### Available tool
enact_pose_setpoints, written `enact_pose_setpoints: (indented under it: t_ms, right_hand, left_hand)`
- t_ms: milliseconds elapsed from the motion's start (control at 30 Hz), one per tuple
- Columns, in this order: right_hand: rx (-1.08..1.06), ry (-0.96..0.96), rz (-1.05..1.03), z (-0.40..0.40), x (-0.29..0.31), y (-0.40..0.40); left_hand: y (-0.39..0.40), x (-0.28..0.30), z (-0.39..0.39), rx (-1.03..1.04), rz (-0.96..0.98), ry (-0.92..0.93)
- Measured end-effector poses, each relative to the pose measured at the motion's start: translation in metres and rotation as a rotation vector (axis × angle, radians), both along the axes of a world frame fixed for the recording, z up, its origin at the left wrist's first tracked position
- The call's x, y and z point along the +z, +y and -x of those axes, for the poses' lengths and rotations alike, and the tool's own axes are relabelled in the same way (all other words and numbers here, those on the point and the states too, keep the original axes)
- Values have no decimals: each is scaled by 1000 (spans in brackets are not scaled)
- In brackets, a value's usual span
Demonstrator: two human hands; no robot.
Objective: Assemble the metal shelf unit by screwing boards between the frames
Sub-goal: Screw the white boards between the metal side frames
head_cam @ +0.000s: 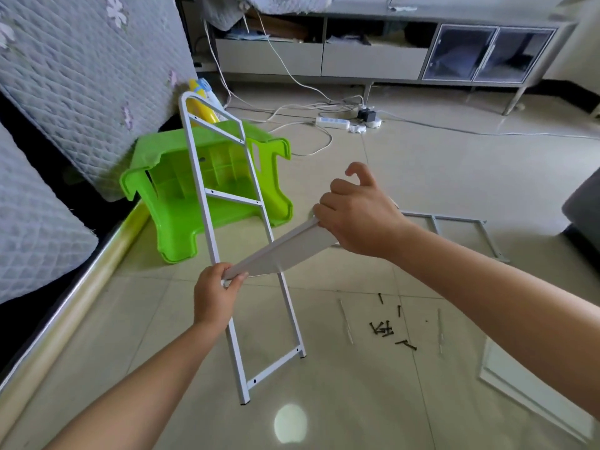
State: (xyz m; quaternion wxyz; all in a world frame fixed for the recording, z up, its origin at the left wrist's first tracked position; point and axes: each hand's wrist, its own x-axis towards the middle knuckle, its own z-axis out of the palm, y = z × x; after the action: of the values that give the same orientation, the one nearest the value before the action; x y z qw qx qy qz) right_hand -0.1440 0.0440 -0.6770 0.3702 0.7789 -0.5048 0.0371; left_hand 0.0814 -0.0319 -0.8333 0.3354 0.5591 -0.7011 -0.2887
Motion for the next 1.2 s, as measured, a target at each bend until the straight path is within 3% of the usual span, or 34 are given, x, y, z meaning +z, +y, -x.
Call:
enact_pose_setpoints:
  t_ms: [300, 433, 533, 667, 867, 1000, 1200]
  right_hand:
    - [98, -97, -71, -1, 35, 4]
    - [142, -267, -1, 5, 66, -8]
    - [93, -373, 86, 11, 86, -20]
    - [-45, -455, 47, 23, 97, -33]
    - [-19, -515, 42, 27, 82, -42]
    - [5, -522, -32, 20, 97, -46]
    - [74, -583, -189, -13, 136, -50]
  left_hand:
    - [31, 43, -11, 41, 5, -3]
    - [35, 83, -11, 53, 20, -67]
    - [21, 114, -8, 22, 8, -54]
    - [-11, 146, -4, -11, 5, -79]
    - [-20, 146, -6, -46, 21, -211]
    - [-19, 180, -13, -168, -104, -624]
    - [-9, 239, -34, -302, -628, -796]
